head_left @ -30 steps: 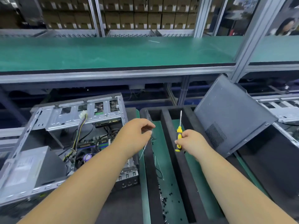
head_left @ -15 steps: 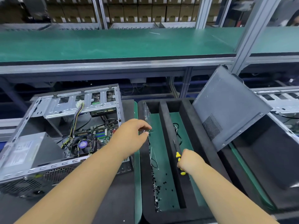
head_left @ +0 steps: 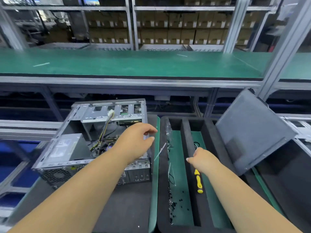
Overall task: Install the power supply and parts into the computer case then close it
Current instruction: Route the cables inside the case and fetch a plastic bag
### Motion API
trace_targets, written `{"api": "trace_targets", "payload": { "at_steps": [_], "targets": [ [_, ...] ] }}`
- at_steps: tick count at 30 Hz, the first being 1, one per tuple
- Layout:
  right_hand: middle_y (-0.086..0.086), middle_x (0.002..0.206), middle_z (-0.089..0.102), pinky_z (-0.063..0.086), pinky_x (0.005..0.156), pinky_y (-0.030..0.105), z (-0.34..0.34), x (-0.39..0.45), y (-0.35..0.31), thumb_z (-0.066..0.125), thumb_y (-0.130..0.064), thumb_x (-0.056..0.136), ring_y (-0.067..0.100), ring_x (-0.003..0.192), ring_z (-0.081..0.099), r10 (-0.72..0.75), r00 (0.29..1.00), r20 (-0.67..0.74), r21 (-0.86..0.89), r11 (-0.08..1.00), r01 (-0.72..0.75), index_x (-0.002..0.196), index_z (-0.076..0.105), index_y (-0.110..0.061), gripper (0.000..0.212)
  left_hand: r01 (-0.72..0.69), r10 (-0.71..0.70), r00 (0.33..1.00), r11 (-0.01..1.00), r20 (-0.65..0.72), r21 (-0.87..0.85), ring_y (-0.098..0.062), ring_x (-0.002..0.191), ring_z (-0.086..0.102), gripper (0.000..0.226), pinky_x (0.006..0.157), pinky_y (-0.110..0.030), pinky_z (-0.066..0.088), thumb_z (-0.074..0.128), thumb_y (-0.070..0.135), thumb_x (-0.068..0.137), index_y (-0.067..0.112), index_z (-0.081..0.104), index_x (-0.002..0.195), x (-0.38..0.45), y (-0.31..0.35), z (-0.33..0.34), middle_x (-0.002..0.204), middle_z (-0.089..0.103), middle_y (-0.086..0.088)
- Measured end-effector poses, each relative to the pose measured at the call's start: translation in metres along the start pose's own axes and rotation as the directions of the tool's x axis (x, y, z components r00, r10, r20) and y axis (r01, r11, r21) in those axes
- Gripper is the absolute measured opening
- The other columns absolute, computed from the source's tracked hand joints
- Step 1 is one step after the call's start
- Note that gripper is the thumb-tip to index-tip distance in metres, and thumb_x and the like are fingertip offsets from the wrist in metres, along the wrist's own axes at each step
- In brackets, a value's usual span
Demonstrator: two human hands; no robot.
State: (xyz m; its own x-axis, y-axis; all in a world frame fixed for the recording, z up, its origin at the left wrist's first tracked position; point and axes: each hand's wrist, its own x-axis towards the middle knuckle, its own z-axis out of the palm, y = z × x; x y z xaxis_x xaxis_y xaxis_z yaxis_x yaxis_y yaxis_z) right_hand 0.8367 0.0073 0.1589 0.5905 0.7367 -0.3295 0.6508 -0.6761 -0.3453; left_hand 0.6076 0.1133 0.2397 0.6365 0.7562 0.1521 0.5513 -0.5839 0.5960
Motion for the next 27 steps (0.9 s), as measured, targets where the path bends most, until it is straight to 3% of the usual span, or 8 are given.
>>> {"api": "trace_targets", "payload": {
  "at_steps": [2, 5, 9, 16, 22, 27],
  "targets": [
    [0.003, 0.086, 0.064, 0.046, 0.067, 0.031, -0.009, 0.0, -0.02, 0.058, -0.041, 0.091, 0.015, 0.069, 0.055, -0.064, 0.998, -0.03, 0.041, 0.997, 0.065, 0.103, 0.055, -0.015, 0.028, 0.041, -0.042, 0.999, 0.998, -0.021, -0.044, -0.001, 0.098, 0.059, 0.027, 0.081, -0.014, 0.045, 0.058, 0.019, 0.092, 0.031, 0.066, 0.115, 0.0, -0.009, -0.017, 0.111, 0.063, 0.015],
    [0.002, 0.083, 0.067, 0.049, 0.071, 0.033, -0.017, -0.003, -0.053, 0.056, -0.041, 0.093, 0.017, 0.07, 0.057, -0.152, 0.984, -0.088, 0.073, 0.985, 0.159, 0.094, 0.057, -0.02, 0.021, 0.082, -0.087, 0.992, 0.994, -0.086, -0.067, 0.008, 0.091, 0.057, 0.024, 0.069, -0.003, 0.036, 0.06, 0.019, 0.091, 0.029, 0.067, 0.111, 0.003, -0.028, -0.041, 0.102, 0.064, 0.019],
    [-0.01, 0.078, 0.062, 0.051, 0.07, 0.034, -0.018, -0.007, -0.099, 0.056, -0.039, 0.093, 0.014, 0.073, 0.06, -0.233, 0.957, -0.171, 0.141, 0.956, 0.257, 0.084, 0.055, -0.027, 0.015, 0.144, -0.156, 0.982, 0.984, -0.107, -0.106, 0.003, 0.089, 0.056, 0.02, 0.07, -0.015, 0.04, 0.06, 0.02, 0.092, 0.029, 0.068, 0.108, 0.007, -0.061, -0.067, 0.098, 0.062, 0.017],
    [-0.01, 0.082, 0.064, 0.053, 0.074, 0.036, 0.006, -0.001, -0.177, 0.057, -0.032, 0.091, 0.014, 0.076, 0.061, -0.31, 0.916, -0.255, 0.216, 0.905, 0.366, 0.081, 0.058, -0.032, 0.01, 0.3, -0.3, 0.951, 0.954, -0.073, -0.005, -0.008, 0.084, 0.061, 0.009, 0.073, -0.028, 0.048, 0.061, 0.027, 0.087, 0.035, 0.064, 0.091, 0.023, -0.144, -0.098, 0.094, 0.066, 0.015],
    [-0.012, 0.082, 0.063, 0.051, 0.07, 0.033, 0.03, 0.008, -0.22, 0.059, -0.032, 0.091, 0.011, 0.077, 0.06, -0.283, 0.931, -0.23, 0.226, 0.915, 0.334, 0.079, 0.059, -0.034, 0.011, 0.355, -0.35, 0.934, 0.931, 0.074, -0.086, -0.013, 0.085, 0.064, 0.011, 0.075, -0.031, 0.055, 0.063, 0.019, 0.086, 0.03, 0.064, 0.088, 0.048, -0.201, -0.102, 0.093, 0.067, 0.01],
    [-0.011, 0.072, 0.063, 0.042, 0.056, 0.025, 0.04, 0.008, -0.248, 0.059, -0.028, 0.089, 0.008, 0.066, 0.06, -0.213, 0.951, -0.223, 0.267, 0.925, 0.27, 0.075, 0.062, -0.03, 0.014, 0.276, -0.251, 0.949, 0.955, 0.192, -0.113, -0.01, 0.09, 0.06, 0.017, 0.072, -0.022, 0.043, 0.065, 0.022, 0.085, 0.031, 0.064, 0.099, 0.072, -0.212, -0.098, 0.104, 0.065, 0.01]
  ]
}}
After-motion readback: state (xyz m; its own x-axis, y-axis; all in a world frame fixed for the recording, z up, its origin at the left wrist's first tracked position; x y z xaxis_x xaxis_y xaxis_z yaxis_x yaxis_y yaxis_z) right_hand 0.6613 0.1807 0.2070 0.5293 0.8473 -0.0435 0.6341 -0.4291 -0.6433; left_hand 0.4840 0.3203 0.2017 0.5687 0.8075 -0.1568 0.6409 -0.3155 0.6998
